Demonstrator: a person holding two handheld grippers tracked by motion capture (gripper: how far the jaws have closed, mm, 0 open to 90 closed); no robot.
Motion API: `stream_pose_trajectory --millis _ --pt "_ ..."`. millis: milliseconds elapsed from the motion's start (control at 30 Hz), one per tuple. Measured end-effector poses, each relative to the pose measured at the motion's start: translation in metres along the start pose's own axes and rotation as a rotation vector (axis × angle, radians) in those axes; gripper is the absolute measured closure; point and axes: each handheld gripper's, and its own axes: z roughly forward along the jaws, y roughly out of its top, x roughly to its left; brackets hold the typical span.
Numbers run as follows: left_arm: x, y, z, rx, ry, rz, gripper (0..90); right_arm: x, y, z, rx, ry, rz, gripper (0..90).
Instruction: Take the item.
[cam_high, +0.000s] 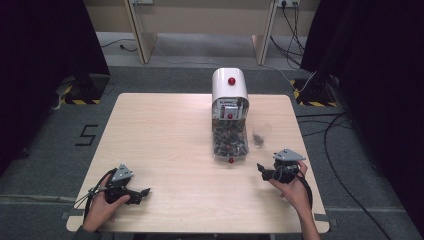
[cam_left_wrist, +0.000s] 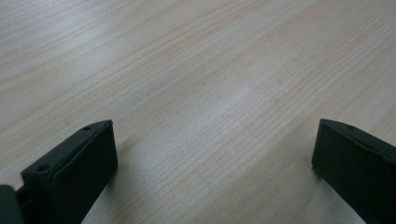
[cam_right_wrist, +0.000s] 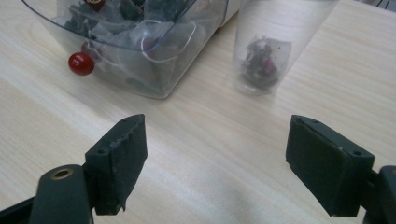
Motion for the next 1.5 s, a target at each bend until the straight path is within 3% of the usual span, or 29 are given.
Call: stream_pose_trajectory --millis 533,1500 --pt "0.000 0.000 0.000 0.000 0.000 0.000 0.0 0.007 -0.015 -0.004 0.036 0.010 0.014 22.4" --pt "0.000 0.000 0.000 0.000 0.000 0.000 0.0 0.021 -0.039 -0.019 0.085 0.034 -0.001 25.7"
